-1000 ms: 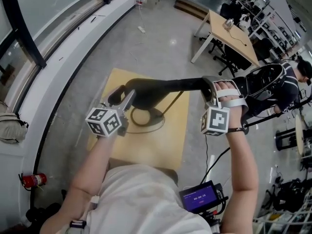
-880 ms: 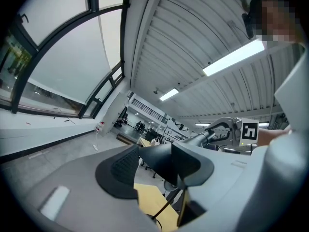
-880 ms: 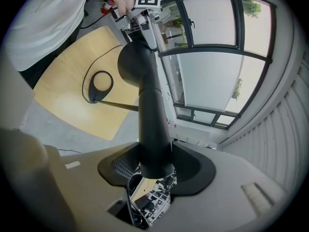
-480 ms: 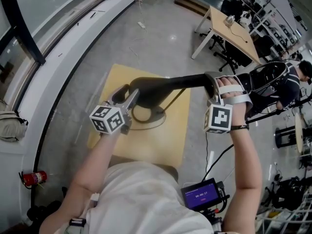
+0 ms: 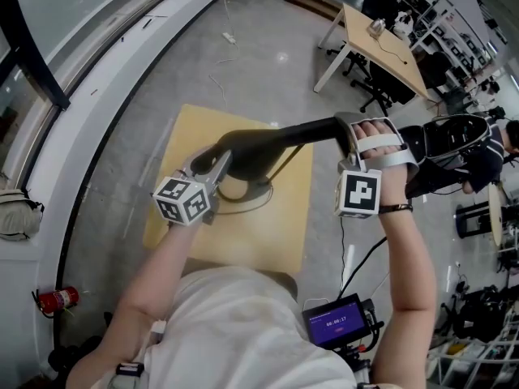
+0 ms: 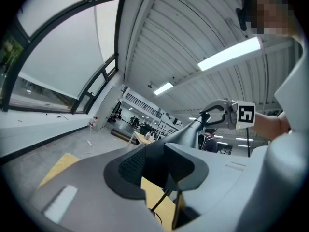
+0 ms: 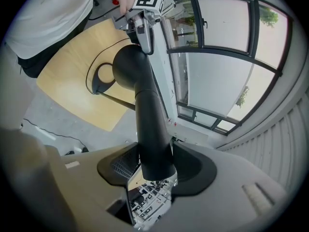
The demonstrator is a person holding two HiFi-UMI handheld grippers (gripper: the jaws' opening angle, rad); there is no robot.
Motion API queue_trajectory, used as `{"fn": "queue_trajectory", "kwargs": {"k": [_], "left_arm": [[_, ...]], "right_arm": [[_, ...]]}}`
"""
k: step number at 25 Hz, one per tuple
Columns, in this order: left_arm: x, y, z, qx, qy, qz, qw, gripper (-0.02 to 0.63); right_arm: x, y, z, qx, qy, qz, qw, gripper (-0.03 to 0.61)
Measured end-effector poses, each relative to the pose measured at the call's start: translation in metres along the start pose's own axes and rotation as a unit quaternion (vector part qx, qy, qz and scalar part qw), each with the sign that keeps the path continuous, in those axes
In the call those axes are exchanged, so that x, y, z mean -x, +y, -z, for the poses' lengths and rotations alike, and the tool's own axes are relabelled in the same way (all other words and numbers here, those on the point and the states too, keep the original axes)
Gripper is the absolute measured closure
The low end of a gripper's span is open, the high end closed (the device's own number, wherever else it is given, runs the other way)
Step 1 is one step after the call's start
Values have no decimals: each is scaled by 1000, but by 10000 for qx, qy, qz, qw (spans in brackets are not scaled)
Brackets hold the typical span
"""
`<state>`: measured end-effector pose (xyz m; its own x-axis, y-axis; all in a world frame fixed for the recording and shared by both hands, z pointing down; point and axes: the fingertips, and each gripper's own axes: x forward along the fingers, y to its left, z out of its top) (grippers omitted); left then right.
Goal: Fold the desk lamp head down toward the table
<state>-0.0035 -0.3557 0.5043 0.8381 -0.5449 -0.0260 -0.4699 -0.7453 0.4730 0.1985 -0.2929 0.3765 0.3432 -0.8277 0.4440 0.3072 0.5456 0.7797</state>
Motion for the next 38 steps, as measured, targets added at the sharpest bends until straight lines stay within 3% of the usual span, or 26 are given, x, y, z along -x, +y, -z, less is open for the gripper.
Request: {"fn": "queue_trajectory", "kwargs": {"k": [2,19,26,32,38], "left_arm": [[-2,-5,4,-192,33,-22,9998,522],[-16,-11,31,-419,445,-63,9981,520],[-18,-8,33,-439,432,-103,9981,522],[-16,-8,32,-495,441,-155,9977,522],[-15,-9,36,-622,674,-319,9953,517]], "right_arm": [[0,-2,-1,57,47,12,10000,348],[5,-8,-5,291,70,35,9995,337],[3,-14,-10,400,40,60,9992,337],[2,-6,-9,272,69,-34,9996,333],[1,-5,-9,53,-325,155,9993,305]]}}
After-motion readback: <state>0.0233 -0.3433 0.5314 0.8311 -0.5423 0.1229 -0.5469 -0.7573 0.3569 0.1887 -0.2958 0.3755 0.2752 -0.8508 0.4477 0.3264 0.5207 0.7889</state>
